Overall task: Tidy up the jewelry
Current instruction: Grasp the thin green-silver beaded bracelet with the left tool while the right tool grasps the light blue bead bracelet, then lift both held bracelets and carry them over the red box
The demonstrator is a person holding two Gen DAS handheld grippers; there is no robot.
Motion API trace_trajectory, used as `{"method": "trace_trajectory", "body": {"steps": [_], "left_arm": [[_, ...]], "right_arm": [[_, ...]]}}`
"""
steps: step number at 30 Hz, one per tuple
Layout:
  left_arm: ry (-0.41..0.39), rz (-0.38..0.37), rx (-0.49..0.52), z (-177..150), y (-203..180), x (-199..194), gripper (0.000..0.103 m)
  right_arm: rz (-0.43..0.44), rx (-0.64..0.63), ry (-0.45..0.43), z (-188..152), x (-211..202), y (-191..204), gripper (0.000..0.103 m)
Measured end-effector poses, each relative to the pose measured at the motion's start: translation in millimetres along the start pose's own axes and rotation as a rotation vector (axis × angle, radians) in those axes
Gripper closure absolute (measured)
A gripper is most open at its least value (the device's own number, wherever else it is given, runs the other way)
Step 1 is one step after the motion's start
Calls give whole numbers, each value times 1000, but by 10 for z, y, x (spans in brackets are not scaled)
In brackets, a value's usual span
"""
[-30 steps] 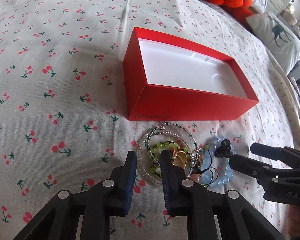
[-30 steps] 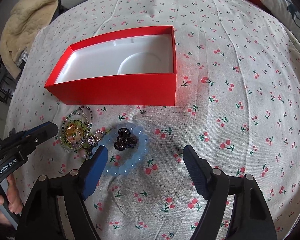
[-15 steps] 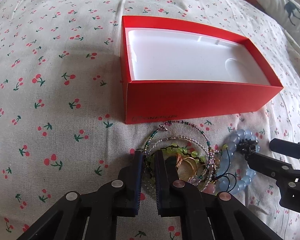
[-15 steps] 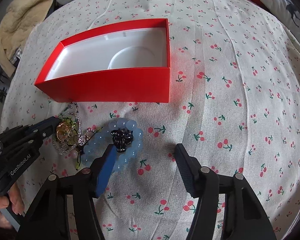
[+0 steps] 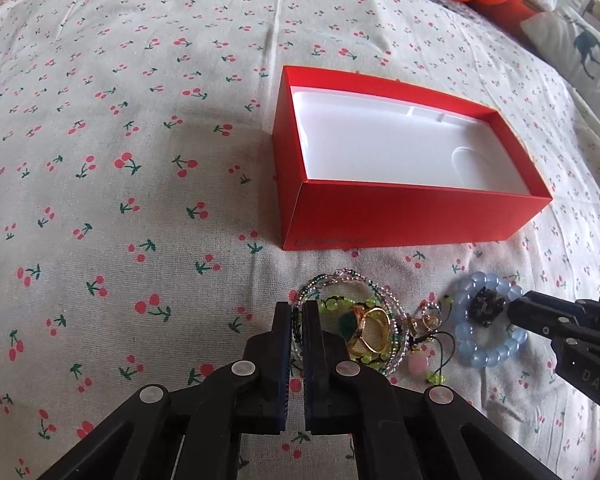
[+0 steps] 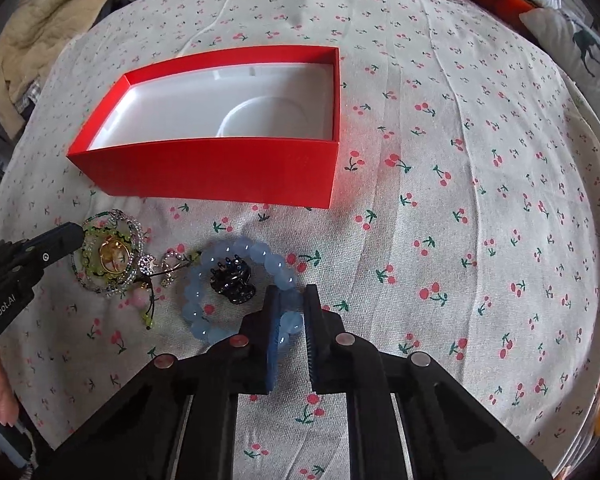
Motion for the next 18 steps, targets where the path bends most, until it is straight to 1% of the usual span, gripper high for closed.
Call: {"method": "trace_trajectory", "body": {"steps": [6,13,16,18], "left_arm": [[-43,-13,1,35,-21,-244,103],[-64,-38,-1,60,-61,-460,103],[-60,-39,-30,14,35,-509,103],[-50,-24,-57,-54,149,-515,103]], "right_arm": [[42,22,-75,7,-278,-31,91],[69,36,-139,30,-526,-41,91],[78,38,-148,30,-577,-19,91],[81,36,-151,16,-602,1,91]]}}
Point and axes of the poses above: each gripper's, at about its wrist camera, not at the fingertips, and x roughly the way its jaws point, y to its left, z to its top, the point moved 2 cm from there along x, roughly the way its jaws point, and after that the axes turned 12 degrees about -x, right-handed, at the moved point
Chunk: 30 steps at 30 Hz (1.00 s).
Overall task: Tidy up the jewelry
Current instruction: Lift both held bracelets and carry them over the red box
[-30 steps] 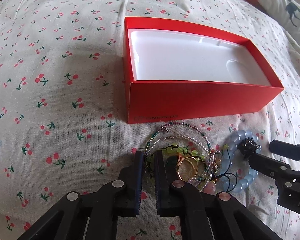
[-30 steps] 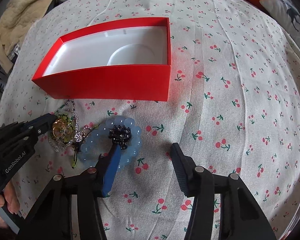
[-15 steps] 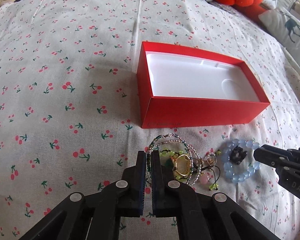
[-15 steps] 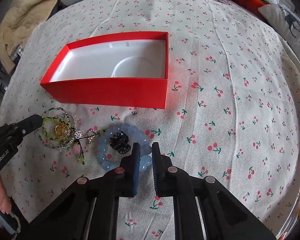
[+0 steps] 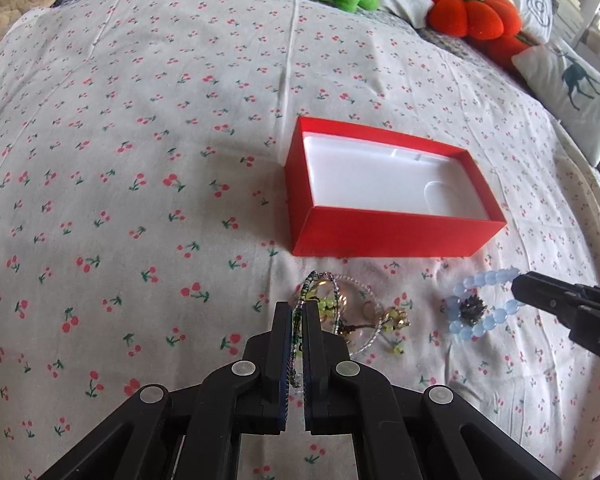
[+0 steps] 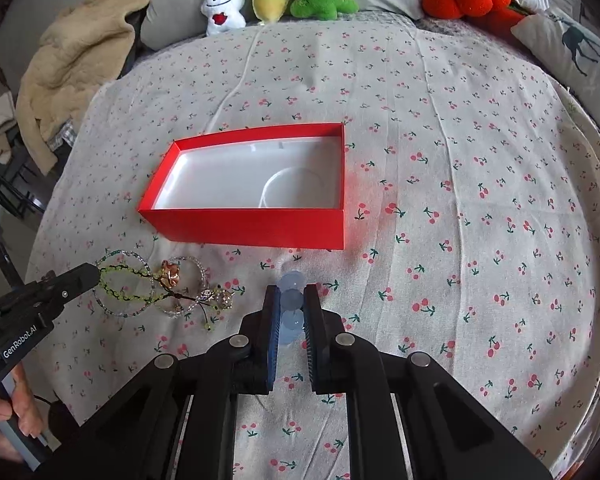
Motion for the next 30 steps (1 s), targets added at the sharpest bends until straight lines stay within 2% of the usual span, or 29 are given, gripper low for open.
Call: {"method": "trace_trajectory", "body": {"steps": [4,7,9,10,13,15,17,19,21,25,30], "left_arm": [[71,24,-57,-137,284,120,103],[113,10,-132,-242,494,159,102],[128,-10,-182,-285,599,157,87],[137,-18,-201,-302,627,161,84],[166,-55,-233,-338,632,192,80],[182,-73,-255,-347,612,234,73],[193,-79,-272,-340,576,285,72],[187,-61,-282,-337,554,320,73],[163,-25,-262,-330,510,319,103],[91,5,-199,-273,434,168,103],[16,-2,-148,-109,331,-72,103]], "right_arm": [[0,-15,10,-22,10,35,91],[0,-19,20,-37,30,52,91],[1,-21,19,-47,22,63,91],[1,-22,18,-47,15,68,91],[2,-23,16,-47,6,74,91],[1,-22,19,-49,16,75,91],[0,-21,22,-50,26,77,91],[0,-21,23,-48,33,72,91],[-1,-20,22,-39,29,65,91],[13,-15,7,-8,-20,46,91],[27,-9,-31,72,-124,37,91]]}}
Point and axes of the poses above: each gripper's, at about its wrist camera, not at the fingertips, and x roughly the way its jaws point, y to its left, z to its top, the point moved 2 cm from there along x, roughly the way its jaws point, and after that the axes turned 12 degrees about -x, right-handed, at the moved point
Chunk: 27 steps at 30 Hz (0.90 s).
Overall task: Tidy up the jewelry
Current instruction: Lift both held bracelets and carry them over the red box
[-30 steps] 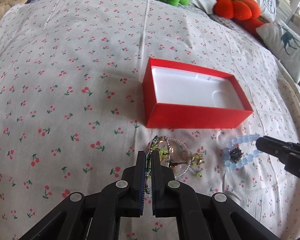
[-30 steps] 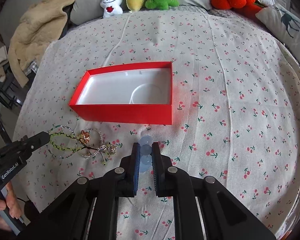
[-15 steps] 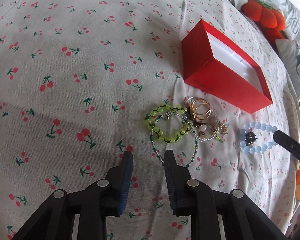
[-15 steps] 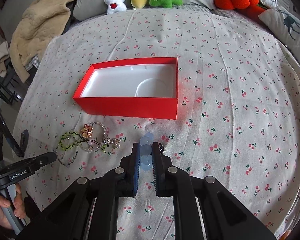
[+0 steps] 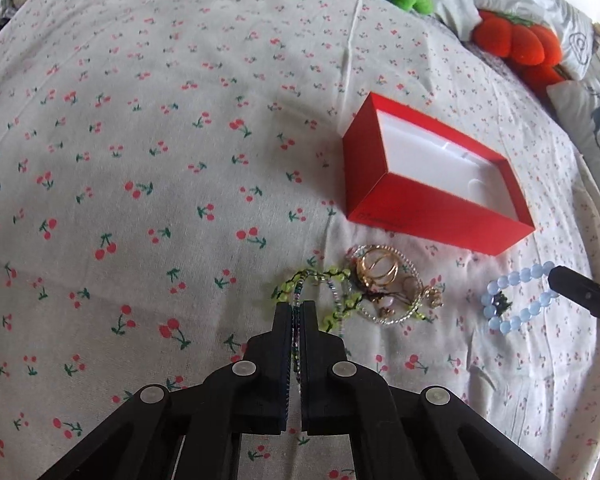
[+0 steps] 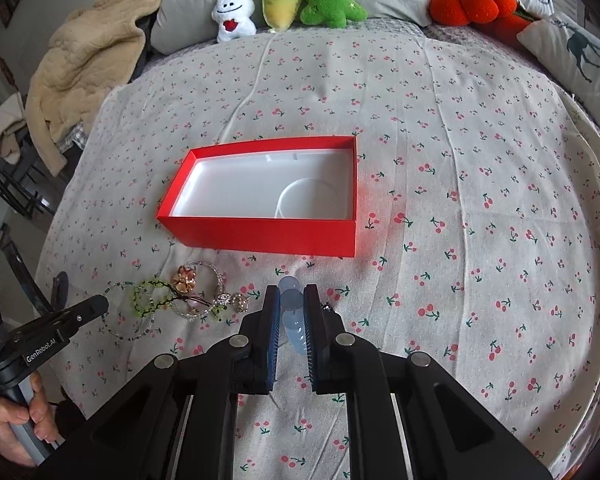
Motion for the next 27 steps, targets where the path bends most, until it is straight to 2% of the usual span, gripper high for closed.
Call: {"method": "trace_trajectory", "body": {"steps": [7,13,23,27], "left_arm": [[-70,-28,48,208,-219,-211,103],[-105,-74,74,399,-434,-323,103],[-80,-154,126,674,-948,-216,103],[-21,-238,118,715,-1162,-46,103]], "right_arm": [[16,37,-95,185,-211,-57,91],[22,84,-143,327,-274,-136,91],[45,115,-219,527,-312,-206,91],[52,127,-253,601,-331,-264,91]]}}
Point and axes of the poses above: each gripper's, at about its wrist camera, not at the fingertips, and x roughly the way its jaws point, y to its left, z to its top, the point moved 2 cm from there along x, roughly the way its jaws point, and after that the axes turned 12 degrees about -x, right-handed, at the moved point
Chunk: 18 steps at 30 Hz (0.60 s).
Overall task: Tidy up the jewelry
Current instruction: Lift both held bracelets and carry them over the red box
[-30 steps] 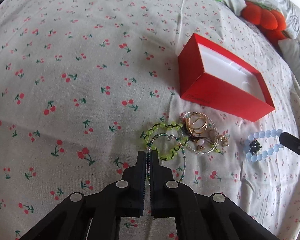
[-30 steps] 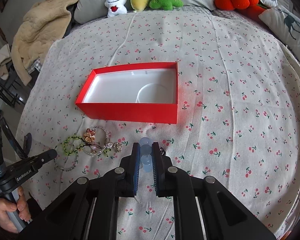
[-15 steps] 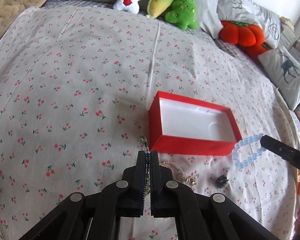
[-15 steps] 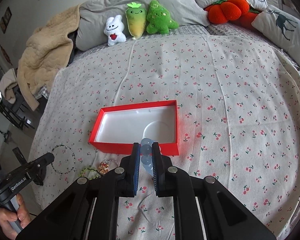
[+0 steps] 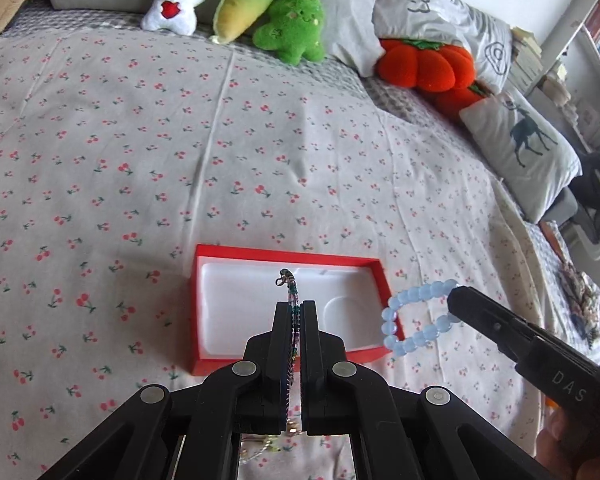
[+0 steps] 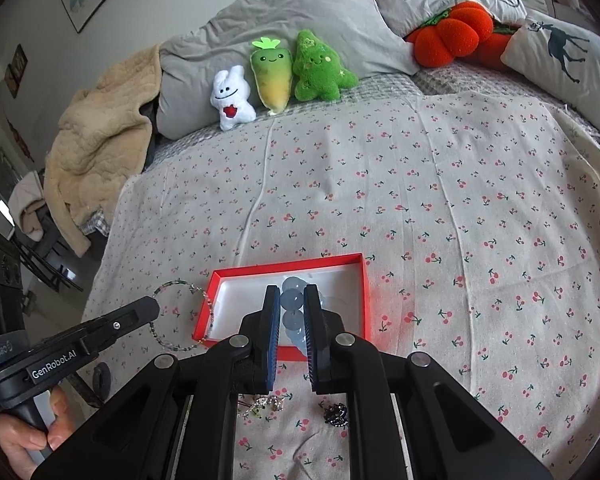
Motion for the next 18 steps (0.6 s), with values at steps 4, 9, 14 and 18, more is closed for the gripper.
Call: {"method": "trace_trajectory", "body": {"steps": [4,9,14,18], "left_arm": [[63,-84,-40,31,-88,266,103],[139,-80,-88,-4,-32,624,103],[122,25,-68,-37,119,748,103],[91,129,-16,-11,220,801,103]], "right_arm": [[-3,15,-20,51,18,-69,91],[-14,31,-12,50,94,-143,91],[-3,14,-11,60,181,-101,91],[19,-8,-7,71,289,6,91]]}}
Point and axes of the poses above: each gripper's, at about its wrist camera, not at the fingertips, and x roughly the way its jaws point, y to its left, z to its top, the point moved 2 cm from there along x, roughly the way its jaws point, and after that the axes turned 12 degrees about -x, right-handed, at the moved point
